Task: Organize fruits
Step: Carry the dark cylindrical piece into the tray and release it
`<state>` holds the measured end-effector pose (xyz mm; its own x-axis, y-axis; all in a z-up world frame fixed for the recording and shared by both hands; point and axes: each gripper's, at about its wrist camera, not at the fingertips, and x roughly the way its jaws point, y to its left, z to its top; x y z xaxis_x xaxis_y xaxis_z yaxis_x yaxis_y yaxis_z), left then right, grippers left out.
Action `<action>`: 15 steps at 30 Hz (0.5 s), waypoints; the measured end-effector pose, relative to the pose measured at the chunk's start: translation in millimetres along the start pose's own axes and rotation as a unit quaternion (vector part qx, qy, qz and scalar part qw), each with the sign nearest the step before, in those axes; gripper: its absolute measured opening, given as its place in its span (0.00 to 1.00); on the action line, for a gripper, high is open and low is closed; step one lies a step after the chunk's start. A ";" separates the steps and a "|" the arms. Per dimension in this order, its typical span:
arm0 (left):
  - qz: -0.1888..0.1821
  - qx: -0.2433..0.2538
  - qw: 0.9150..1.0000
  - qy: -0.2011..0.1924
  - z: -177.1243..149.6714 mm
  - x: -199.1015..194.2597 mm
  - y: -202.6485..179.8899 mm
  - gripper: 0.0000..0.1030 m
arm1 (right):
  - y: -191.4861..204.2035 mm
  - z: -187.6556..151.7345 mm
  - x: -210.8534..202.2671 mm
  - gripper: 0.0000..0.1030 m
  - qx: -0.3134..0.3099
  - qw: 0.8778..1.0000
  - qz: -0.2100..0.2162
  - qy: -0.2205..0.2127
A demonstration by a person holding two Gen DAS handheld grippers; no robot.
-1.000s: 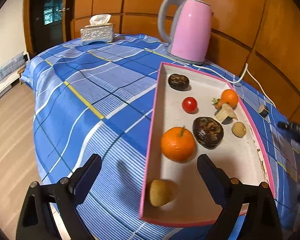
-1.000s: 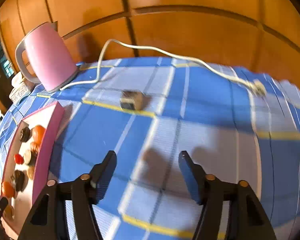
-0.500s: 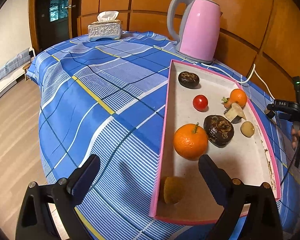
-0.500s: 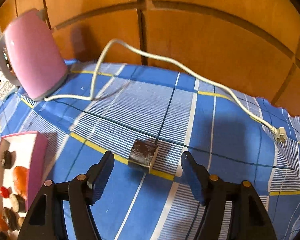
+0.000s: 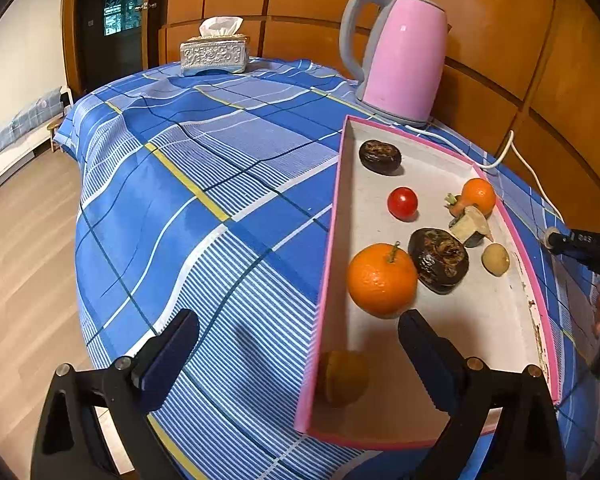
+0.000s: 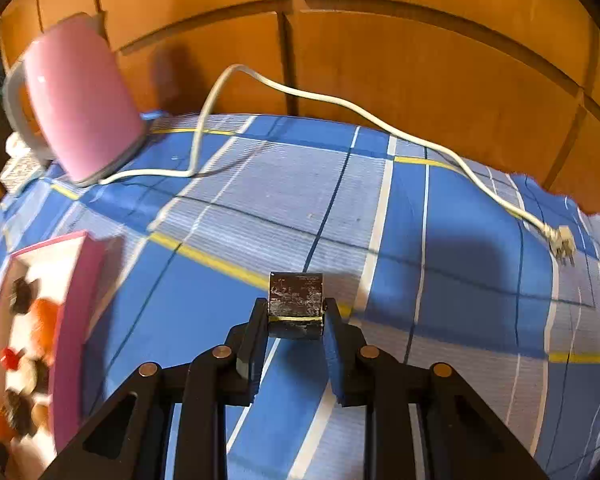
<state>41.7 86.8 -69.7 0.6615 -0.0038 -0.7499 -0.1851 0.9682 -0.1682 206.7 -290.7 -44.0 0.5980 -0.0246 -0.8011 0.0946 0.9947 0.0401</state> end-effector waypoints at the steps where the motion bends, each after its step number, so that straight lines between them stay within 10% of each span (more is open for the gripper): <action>1: -0.001 0.000 1.000 -0.001 -0.3 -1.1 -0.2 0.98 | 1.2 -5.2 -7.1 0.25 -0.001 1.000 0.011 -0.001; 15: -0.024 0.001 1.000 -0.015 -2.9 -17.2 -1.1 0.98 | 41.4 -75.2 -70.6 0.25 -0.042 0.995 0.088 -0.003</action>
<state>28.5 85.1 -58.5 0.6910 -0.0430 -0.7216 -0.1505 0.9678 -0.2018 108.5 -240.2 -30.7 0.6038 0.1505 -0.7828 -0.0794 0.9885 0.1288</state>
